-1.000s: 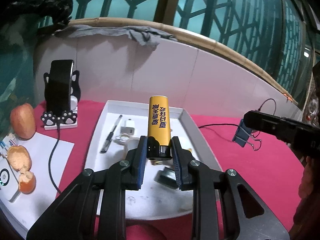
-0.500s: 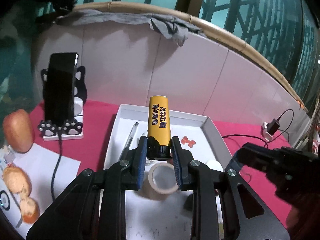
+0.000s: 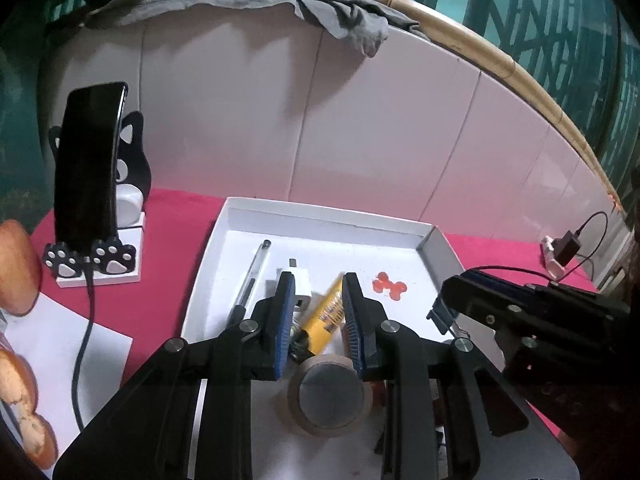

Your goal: Organize rigid objects

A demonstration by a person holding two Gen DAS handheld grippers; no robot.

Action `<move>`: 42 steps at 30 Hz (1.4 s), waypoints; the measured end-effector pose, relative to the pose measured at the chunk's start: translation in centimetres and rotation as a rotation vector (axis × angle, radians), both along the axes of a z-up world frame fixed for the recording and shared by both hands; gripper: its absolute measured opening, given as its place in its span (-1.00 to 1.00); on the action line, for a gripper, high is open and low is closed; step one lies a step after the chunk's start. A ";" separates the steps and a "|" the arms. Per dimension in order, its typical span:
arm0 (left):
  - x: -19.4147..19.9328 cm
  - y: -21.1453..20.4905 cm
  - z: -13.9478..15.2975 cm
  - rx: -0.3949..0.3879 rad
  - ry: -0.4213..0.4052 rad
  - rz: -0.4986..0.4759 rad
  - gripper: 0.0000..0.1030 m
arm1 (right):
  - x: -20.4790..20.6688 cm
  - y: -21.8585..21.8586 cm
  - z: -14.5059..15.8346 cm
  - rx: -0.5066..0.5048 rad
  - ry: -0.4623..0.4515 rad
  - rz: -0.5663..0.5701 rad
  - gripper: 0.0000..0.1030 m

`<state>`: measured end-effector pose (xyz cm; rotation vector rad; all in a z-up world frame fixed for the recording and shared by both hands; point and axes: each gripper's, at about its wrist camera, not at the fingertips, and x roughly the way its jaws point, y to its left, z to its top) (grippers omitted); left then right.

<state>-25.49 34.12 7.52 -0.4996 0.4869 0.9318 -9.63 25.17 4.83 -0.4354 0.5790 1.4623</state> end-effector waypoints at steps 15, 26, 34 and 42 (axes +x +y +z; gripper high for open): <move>-3.2 -2.1 0.8 0.055 -0.002 0.160 0.99 | -0.4 -4.3 -0.6 0.076 -0.016 -0.049 0.85; -2.6 -7.2 2.7 0.117 0.040 0.123 1.00 | -1.0 -8.2 -0.6 0.113 -0.066 -0.076 0.85; -2.3 -13.0 5.8 0.266 0.161 0.228 1.00 | 0.1 -12.7 0.6 0.199 -0.106 -0.153 0.85; -3.9 -16.2 7.3 0.188 0.104 0.265 0.99 | 0.6 -17.2 2.9 0.277 -0.095 -0.167 0.85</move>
